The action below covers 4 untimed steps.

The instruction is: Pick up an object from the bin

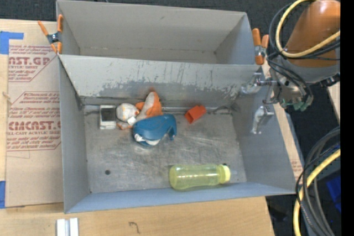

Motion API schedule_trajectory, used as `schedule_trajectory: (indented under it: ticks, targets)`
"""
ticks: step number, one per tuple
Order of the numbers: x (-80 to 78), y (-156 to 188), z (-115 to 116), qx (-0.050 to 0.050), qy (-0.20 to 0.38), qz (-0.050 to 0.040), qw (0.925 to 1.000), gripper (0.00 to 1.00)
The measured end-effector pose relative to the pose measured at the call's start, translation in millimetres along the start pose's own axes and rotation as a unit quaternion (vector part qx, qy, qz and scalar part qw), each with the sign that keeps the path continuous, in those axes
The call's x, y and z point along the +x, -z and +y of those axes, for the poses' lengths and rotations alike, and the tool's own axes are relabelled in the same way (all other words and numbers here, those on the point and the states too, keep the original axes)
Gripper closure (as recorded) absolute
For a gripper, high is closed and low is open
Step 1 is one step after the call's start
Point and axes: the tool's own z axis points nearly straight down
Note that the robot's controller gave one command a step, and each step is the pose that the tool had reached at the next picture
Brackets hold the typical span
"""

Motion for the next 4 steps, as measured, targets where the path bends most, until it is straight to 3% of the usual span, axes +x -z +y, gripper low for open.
schedule_trajectory:
  ticks: [1,2,3,4]
  targets:
    - [-1.1,-14,44,0.000,0.036,-0.0003,0.9993,0.00]
    - [-1.2,-9,71,-0.002,0.019,0.0009,0.9998,0.00]
    - [2.5,-47,77,0.000,-0.004,-0.0043,1.0000,0.00]
    - [13.2,-68,101,-0.002,-0.010,0.0088,0.9999,0.00]
